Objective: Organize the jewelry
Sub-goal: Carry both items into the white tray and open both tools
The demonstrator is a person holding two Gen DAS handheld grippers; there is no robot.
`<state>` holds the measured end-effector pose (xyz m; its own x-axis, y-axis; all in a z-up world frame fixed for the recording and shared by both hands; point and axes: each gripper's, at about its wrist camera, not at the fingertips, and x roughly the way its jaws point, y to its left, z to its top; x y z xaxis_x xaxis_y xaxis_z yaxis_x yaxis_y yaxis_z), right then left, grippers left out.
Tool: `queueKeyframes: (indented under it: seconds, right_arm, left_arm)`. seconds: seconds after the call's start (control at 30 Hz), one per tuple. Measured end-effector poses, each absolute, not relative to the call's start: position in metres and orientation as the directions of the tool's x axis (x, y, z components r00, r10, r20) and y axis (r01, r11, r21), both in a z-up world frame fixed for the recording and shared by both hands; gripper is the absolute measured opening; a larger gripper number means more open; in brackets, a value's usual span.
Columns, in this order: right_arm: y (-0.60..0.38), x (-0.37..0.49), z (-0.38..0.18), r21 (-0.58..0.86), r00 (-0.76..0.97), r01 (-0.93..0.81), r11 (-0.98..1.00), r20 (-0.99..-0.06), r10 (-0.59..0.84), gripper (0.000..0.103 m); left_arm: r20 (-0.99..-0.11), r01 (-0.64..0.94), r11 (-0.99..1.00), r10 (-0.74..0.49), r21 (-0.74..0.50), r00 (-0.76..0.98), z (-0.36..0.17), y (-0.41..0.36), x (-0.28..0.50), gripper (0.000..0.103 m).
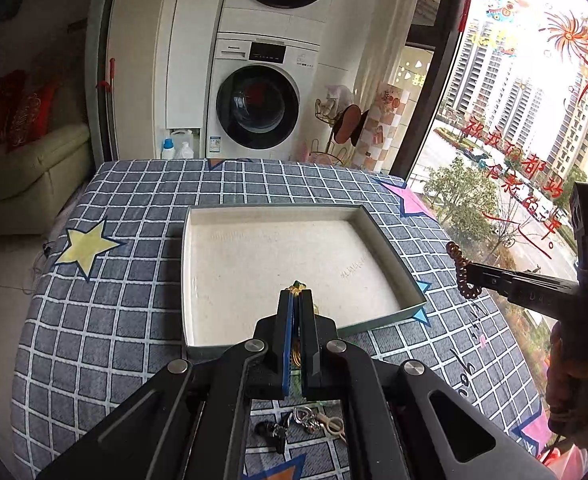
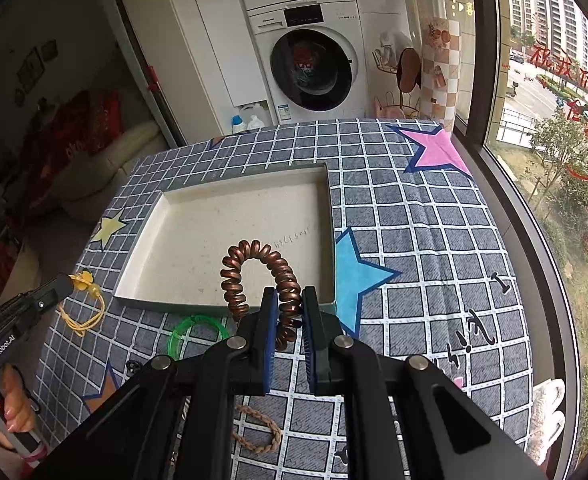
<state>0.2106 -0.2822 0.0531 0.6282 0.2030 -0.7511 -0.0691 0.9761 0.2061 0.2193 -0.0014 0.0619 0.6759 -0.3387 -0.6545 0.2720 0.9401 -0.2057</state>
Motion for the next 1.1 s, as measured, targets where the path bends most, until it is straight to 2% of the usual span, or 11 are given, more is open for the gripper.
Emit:
queueKeyframes:
  seconds: [0.17, 0.37, 0.67, 0.9, 1.1]
  right_arm:
    - [-0.272, 0.262, 0.055, 0.225, 0.619, -0.078, 0.971, -0.752, 0.225, 0.013]
    - [-0.253, 0.318, 0.032, 0.188, 0.586, -0.083, 0.979, -0.785, 0.201, 0.013]
    - [-0.245, 0.362, -0.028, 0.187, 0.518, -0.054, 0.981, -0.835, 0.188, 0.013]
    - [-0.243, 0.370, -0.056, 0.159, 0.494, -0.050, 0.986, -0.854, 0.163, 0.013]
    - [-0.240, 0.368, -0.055, 0.145, 0.504, -0.058, 0.988, -0.850, 0.155, 0.016]
  left_arm:
    - [-0.653, 0.262, 0.945, -0.326, -0.198, 0.684, 0.055, -0.012, 0.265, 0.015]
    - [-0.692, 0.216, 0.953, -0.302, -0.211, 0.656, 0.022, -0.020, 0.318, 0.015]
    - [-0.772, 0.169, 0.980, -0.186, -0.103, 0.608, -0.039, -0.031, 0.363, 0.015]
    - [-0.788, 0.147, 0.989, -0.094, -0.004, 0.609, -0.058, -0.035, 0.365, 0.015]
    - [-0.793, 0.127, 0.989, -0.022, 0.070, 0.608, -0.061, -0.039, 0.364, 0.015]
